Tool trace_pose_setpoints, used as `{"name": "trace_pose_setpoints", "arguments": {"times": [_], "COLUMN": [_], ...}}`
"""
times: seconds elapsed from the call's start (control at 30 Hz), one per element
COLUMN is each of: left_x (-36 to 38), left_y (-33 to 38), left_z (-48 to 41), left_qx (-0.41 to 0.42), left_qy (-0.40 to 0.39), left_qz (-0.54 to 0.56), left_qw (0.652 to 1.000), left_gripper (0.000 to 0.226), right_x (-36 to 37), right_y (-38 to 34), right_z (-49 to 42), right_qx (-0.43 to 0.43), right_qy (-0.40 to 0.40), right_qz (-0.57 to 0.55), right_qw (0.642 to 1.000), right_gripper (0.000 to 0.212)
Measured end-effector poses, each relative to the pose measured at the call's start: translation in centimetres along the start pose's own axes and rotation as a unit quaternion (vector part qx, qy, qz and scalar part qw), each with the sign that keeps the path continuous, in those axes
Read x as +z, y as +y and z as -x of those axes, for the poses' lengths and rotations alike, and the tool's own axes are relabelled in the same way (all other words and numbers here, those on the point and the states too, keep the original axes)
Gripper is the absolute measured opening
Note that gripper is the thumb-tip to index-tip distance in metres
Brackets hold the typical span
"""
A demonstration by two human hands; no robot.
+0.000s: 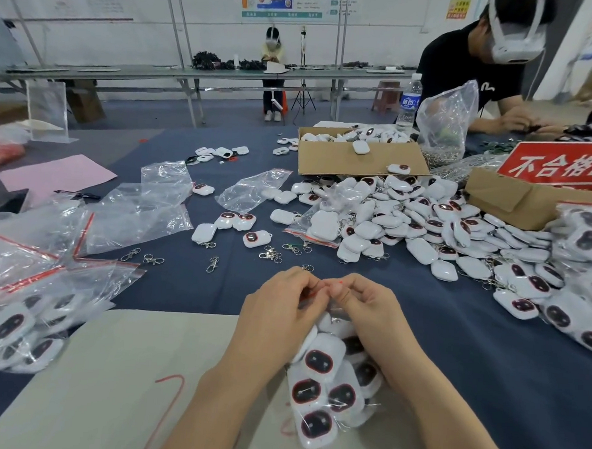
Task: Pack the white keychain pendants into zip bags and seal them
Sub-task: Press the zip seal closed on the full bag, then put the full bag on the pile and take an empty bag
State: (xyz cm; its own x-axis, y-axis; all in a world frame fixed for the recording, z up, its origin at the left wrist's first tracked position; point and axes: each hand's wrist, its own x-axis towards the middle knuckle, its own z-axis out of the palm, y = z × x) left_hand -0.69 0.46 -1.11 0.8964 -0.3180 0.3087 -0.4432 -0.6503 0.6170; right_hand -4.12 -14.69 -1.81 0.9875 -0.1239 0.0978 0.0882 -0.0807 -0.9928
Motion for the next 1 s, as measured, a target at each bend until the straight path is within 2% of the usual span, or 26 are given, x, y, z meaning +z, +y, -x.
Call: {"name": "trace_pose_setpoints", "arguments": {"times": [0.27,0.5,0.63,1.0], "left_x": [-0.3,-0.7,-0.9,-0.8], "left_y": [-0.9,-2.0,-3.0,-4.2], "left_z": [0.2,0.6,0.9,0.9], "left_qx": [0.004,-0.008,-0.026,-0.064], "left_qy": [-0.038,-0.054,-0.05,0.011], "left_qz": [0.015,0.05,0.058,0.066], "left_qw": [0.999,0.997,0.997,0.996], "left_gripper": [0.013,0.011,0.015,0.024], "right_x": [-0.5,-1.4,-1.7,-2.3], "right_y": [0.3,0.2,0.2,0.6], "right_z": [-0.1,-0.2,-0.2,-0.4], "right_qx": [-0.001,-0.003,0.022,0.038], "right_qy": [0.09,0.124,0.119,0.148], "right_qz": [0.074,0.085,0.044,0.061], "right_qw": [0.993,0.989,0.992,0.986], "right_gripper": [0.022,0.025,0.024,0.023]}}
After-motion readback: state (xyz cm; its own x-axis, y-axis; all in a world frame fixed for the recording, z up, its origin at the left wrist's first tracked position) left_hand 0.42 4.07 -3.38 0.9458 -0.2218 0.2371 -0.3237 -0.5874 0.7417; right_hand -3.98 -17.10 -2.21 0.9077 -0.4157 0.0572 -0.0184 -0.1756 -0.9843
